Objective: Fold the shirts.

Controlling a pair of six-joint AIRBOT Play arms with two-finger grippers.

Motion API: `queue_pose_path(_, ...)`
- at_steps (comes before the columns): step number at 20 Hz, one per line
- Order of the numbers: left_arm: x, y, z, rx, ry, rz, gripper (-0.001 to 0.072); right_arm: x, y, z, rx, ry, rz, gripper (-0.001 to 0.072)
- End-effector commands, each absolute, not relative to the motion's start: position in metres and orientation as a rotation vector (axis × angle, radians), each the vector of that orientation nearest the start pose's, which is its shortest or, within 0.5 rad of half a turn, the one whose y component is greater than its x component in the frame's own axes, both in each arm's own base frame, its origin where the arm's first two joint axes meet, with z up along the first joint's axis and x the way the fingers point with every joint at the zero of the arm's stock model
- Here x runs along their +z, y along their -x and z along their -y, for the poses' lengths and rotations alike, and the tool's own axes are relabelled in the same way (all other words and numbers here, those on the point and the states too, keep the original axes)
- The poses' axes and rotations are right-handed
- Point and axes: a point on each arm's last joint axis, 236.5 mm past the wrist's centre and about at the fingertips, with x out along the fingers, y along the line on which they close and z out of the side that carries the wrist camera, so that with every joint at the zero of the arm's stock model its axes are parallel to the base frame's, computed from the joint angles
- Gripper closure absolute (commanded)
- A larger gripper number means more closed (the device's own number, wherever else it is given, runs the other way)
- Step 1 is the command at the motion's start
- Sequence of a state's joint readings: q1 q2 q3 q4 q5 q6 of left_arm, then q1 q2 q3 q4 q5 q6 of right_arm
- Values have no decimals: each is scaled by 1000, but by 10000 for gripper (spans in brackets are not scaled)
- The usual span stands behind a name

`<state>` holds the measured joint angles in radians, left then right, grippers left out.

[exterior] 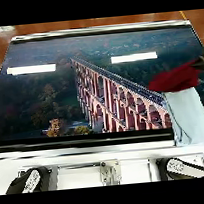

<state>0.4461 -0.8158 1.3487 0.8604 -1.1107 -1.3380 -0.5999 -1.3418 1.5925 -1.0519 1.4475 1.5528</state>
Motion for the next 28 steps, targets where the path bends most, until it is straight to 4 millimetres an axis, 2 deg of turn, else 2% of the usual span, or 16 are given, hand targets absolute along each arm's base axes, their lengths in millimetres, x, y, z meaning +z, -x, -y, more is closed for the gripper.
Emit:
queue_pose_path(1,314,-352,-15,-150,362,-409,671,155,-356,196,-308,-695,-965,647)
queue_pose_path(3,314,-352,-15,-151,363,-409,671,152,-342,204,-331,-723,-989,647)
queue_pose_path(5,314,-352,-14,-154,362,-409,671,143,-320,208,-353,-722,-1065,647)
queue_pose_path(9,314,-353,-14,-154,362,-410,671,117,-243,216,-515,-686,-1366,648)
queue_pose_path(11,314,-352,-14,-154,362,-409,671,107,-223,208,-535,-714,-1461,648)
queue_pose_path(14,311,-350,-11,-163,354,-425,671,83,-207,193,-550,-781,-1540,647)
queue_pose_path(18,307,-348,-9,-175,342,-445,671,34,-158,178,-665,-796,-1683,647)
queue_pose_path(23,307,-348,-9,-174,342,-445,671,-18,-127,154,-736,-843,-1731,645)
queue_pose_path(24,307,-348,-9,-175,343,-445,671,-25,-123,154,-749,-841,-1739,576)
queue_pose_path(26,307,-348,-9,-175,343,-445,671,-28,-125,159,-735,-803,-1727,122)
queue_pose_path(28,307,-348,-9,-174,342,-445,671,-20,-128,163,-728,-780,-1706,119)
